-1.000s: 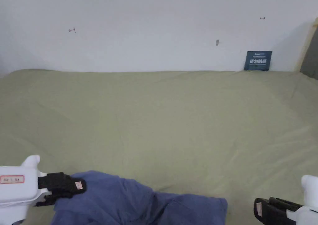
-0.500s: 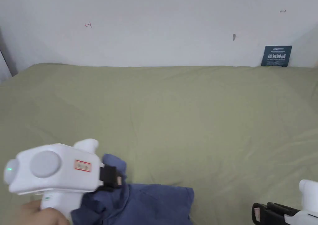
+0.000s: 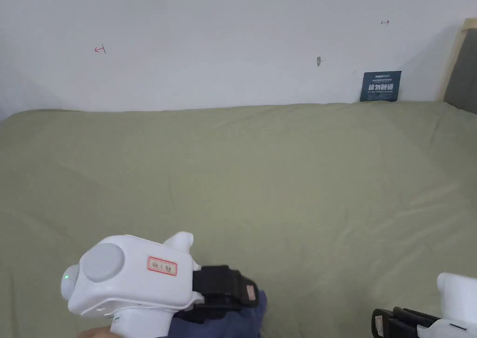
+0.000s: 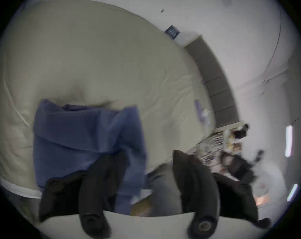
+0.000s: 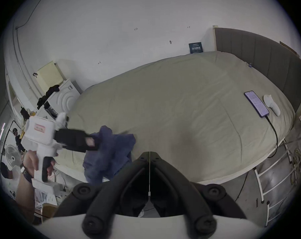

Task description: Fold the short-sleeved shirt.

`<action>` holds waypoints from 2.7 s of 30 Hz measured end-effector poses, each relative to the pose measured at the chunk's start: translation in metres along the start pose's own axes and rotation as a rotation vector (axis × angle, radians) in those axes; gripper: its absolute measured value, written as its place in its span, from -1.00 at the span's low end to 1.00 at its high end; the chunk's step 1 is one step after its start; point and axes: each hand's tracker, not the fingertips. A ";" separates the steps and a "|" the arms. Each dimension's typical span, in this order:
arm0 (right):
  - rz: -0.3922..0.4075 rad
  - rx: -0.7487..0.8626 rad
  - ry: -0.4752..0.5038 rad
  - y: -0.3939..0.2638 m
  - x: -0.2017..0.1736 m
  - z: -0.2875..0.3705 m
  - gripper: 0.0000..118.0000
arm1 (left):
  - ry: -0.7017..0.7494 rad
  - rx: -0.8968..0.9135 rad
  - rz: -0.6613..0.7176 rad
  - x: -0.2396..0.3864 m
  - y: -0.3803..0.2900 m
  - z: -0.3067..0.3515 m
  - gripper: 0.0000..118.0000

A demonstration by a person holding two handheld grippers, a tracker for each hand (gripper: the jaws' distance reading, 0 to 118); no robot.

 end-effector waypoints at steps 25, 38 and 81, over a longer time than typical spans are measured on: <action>-0.009 0.018 0.072 -0.019 -0.006 0.009 -0.95 | -0.153 0.094 0.116 -0.087 -0.055 -0.115 -0.91; 0.098 0.030 0.387 0.001 -0.022 -0.070 -0.97 | 0.004 0.355 -0.200 -0.053 -0.041 0.055 -0.91; -0.122 -0.245 0.674 -0.054 -0.001 -0.252 -0.99 | -0.132 0.128 0.182 -0.202 -0.050 0.011 -0.59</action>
